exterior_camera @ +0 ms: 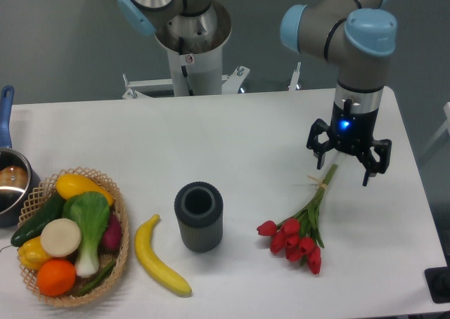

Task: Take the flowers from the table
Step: 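Move the open gripper down and over the red tulip stems, then lower the gripper around the tulip stems and close it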

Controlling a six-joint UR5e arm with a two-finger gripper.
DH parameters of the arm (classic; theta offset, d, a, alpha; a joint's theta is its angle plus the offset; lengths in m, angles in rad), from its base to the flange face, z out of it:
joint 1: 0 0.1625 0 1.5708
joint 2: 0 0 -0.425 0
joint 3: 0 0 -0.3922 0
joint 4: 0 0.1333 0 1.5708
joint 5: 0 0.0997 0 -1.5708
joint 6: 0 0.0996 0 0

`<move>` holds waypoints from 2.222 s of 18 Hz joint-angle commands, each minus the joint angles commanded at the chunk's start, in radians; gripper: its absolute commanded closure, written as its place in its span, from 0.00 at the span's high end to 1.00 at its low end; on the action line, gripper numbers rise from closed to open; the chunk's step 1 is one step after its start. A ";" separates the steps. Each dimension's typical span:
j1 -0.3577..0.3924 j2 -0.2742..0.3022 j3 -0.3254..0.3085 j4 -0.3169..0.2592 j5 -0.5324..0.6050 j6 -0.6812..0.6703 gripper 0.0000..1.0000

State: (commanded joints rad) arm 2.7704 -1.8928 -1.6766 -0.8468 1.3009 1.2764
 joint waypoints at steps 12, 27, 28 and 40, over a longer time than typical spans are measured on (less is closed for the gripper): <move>-0.038 -0.126 0.012 0.029 -0.008 -0.026 1.00; -0.032 -0.210 -0.031 0.032 0.080 0.083 1.00; -0.032 -0.210 -0.034 0.032 0.081 0.083 1.00; -0.038 -0.221 -0.052 0.037 0.115 0.081 1.00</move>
State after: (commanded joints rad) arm 2.7320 -2.1138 -1.7288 -0.8099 1.4158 1.3576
